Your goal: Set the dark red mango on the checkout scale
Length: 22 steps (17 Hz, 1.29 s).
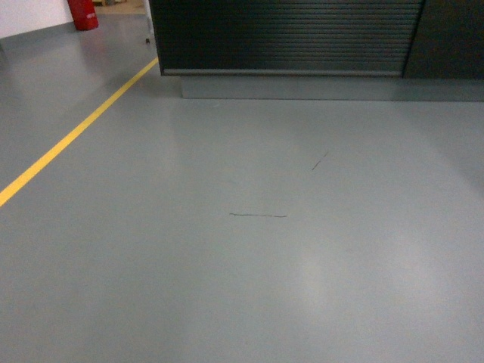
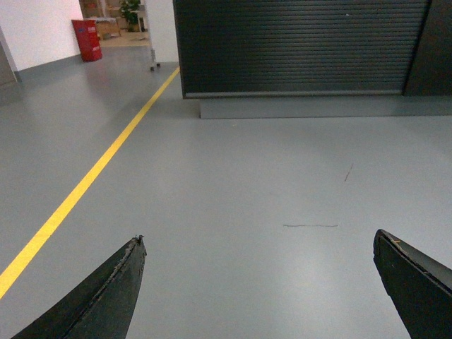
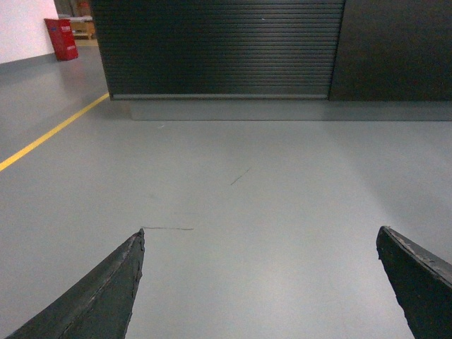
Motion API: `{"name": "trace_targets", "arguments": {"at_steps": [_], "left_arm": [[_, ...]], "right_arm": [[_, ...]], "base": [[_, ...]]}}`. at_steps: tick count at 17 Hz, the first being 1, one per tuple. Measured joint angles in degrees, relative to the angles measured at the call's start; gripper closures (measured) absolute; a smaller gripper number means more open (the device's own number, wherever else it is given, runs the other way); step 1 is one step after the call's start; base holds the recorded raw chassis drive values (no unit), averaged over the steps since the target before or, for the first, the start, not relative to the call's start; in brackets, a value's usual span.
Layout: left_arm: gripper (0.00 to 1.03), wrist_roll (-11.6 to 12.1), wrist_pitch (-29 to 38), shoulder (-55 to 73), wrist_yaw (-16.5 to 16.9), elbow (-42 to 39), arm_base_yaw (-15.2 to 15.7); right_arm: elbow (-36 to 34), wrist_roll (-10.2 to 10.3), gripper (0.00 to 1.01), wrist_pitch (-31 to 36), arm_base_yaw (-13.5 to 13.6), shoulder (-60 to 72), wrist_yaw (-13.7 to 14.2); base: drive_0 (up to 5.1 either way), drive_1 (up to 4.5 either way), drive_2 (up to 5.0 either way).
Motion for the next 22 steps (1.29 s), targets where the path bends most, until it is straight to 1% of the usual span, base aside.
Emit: {"name": "trace_targets", "arguments": {"at_steps": [3, 5, 22], "left_arm": [[0.05, 0.00, 0.02, -0.02, 0.00, 0.00, 0.00], [0.05, 0.00, 0.02, 0.00, 0.00, 0.00, 0.00], [0.05, 0.00, 0.07, 0.00, 0.00, 0.00, 0.00]], "right_arm": [[0.00, 0.00, 0.03, 0.02, 0.00, 0.00, 0.00], [0.00, 0.00, 0.03, 0.02, 0.00, 0.00, 0.00], [0.00, 0.00, 0.03, 0.00, 0.00, 0.00, 0.00]], "base": [[0.0, 0.00, 0.0], [0.0, 1.72, -1.7], [0.1, 2.08, -1.9]]}}
